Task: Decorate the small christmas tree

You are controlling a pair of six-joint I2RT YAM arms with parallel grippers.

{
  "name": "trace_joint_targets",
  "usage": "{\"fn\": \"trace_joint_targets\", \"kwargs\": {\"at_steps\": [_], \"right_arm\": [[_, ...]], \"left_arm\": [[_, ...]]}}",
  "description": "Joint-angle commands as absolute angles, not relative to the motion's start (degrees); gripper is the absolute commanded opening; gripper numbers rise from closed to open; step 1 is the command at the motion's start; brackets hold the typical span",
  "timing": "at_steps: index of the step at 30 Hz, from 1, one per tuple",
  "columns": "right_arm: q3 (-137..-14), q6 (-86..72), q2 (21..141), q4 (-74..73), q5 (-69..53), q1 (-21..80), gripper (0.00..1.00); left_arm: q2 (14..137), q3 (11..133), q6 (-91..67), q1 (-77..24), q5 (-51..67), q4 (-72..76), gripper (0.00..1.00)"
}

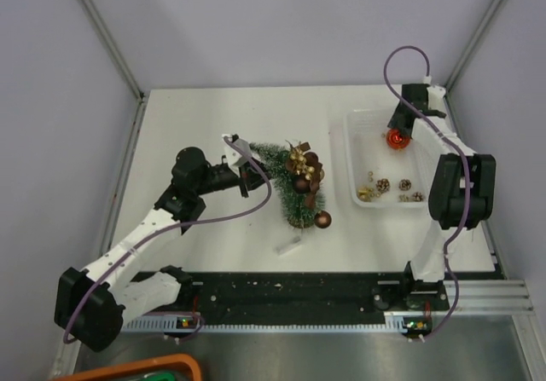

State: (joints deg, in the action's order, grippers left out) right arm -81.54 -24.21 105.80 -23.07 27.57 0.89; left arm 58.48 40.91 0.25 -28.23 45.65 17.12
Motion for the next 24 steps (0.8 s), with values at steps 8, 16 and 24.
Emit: {"fn": "trace_joint_targets", "kwargs": {"at_steps": [8,16,24], "right_arm": [[-76.28,-19.34,89.93,-0.54,-4.26,3.34,0.81],[-93.5,-19.68,89.29,5.09,-42.67,4.57,0.76],[-110.37,-11.53,94.56,-7.27,-64.31,14.4,0.75]], "left_arm": [[63.37,40.7,7.21,-27.86,51.58,28.98,0.0],[63.55,39.73,6.15,-27.77,53.7,33.31,0.0],[63.81,39.29,7.29,-27.77,55.02,33.05,0.0]]}}
